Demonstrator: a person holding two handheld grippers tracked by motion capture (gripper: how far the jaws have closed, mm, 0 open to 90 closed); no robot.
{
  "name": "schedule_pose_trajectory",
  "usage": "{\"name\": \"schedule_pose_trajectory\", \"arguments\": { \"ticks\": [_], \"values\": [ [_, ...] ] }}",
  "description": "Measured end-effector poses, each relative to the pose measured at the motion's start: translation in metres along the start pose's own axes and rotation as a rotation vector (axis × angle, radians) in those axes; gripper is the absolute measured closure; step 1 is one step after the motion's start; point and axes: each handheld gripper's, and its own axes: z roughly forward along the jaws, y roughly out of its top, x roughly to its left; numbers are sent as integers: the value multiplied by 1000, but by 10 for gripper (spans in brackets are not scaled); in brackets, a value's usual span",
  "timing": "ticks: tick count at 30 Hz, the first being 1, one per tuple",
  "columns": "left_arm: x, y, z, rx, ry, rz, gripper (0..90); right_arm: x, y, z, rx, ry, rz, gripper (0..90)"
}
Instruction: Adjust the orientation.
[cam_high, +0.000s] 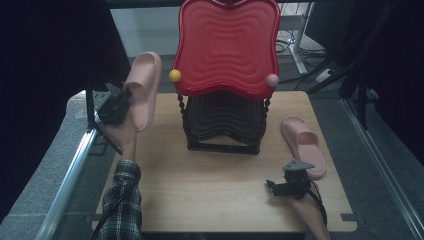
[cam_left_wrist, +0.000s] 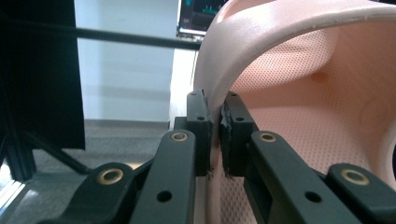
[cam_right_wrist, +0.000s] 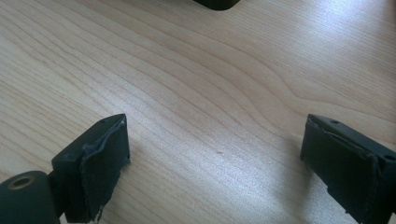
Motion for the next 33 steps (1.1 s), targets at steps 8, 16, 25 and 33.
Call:
{"name": "schedule_pose_trajectory", "arguments": {
  "ticks": [8,16,25,33],
  "values": [
    [-12,30,2,-55,-22,-6,839,0,0,0,-3,1,-3,80],
    [-26,58,5,-88,-35,10,838,0,0,0,-3,1,-3,80],
    [-40,87,8,-119,-44,22,838,0,0,0,-3,1,-3,80],
    [-53,108,15,-121,-54,53,838,0,0,0,-4,0,-3,80]
  ]
}}
